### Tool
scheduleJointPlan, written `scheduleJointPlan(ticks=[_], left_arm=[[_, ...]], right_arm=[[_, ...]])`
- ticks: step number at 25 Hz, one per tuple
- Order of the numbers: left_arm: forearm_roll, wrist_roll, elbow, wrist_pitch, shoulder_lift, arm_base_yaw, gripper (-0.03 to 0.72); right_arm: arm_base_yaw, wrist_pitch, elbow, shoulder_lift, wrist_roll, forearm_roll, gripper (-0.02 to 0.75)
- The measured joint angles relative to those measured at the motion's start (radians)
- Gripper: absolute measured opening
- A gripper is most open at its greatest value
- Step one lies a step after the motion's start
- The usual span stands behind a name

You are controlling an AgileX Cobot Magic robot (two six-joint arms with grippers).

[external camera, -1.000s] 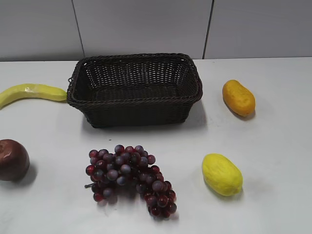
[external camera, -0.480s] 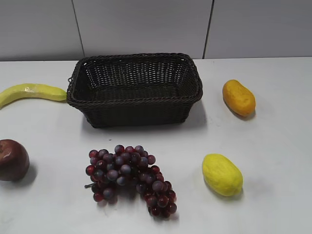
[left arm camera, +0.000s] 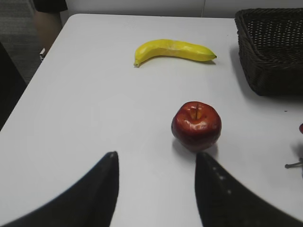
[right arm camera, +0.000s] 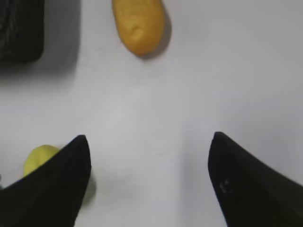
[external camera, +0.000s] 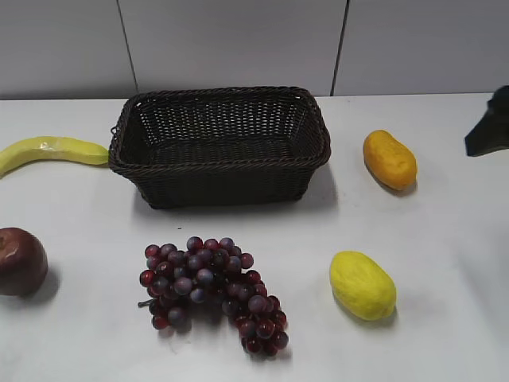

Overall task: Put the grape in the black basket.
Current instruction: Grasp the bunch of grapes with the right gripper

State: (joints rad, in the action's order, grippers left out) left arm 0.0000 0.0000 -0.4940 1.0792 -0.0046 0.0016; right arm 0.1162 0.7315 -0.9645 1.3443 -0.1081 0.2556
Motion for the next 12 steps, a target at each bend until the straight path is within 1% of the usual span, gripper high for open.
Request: scheduleJointPlan(ticks=[3,9,12], left_arm=[[0.000,0.000,0.000,0.000,0.000,0.000,0.489],[0.000,0.000,0.000,0.000,0.000,0.000,0.489],[0.000,0.000,0.000,0.000,0.000,0.000,0.489]], right_arm=[[0.100,0.041,-0.062,0.065,-0.020,0.013,0.585],[0.353,0.062,-0.171,0.175,-0.026,0.020,0.585],[0.482,0.065,-0.232,0.232,-0.052,0.021,0.615]])
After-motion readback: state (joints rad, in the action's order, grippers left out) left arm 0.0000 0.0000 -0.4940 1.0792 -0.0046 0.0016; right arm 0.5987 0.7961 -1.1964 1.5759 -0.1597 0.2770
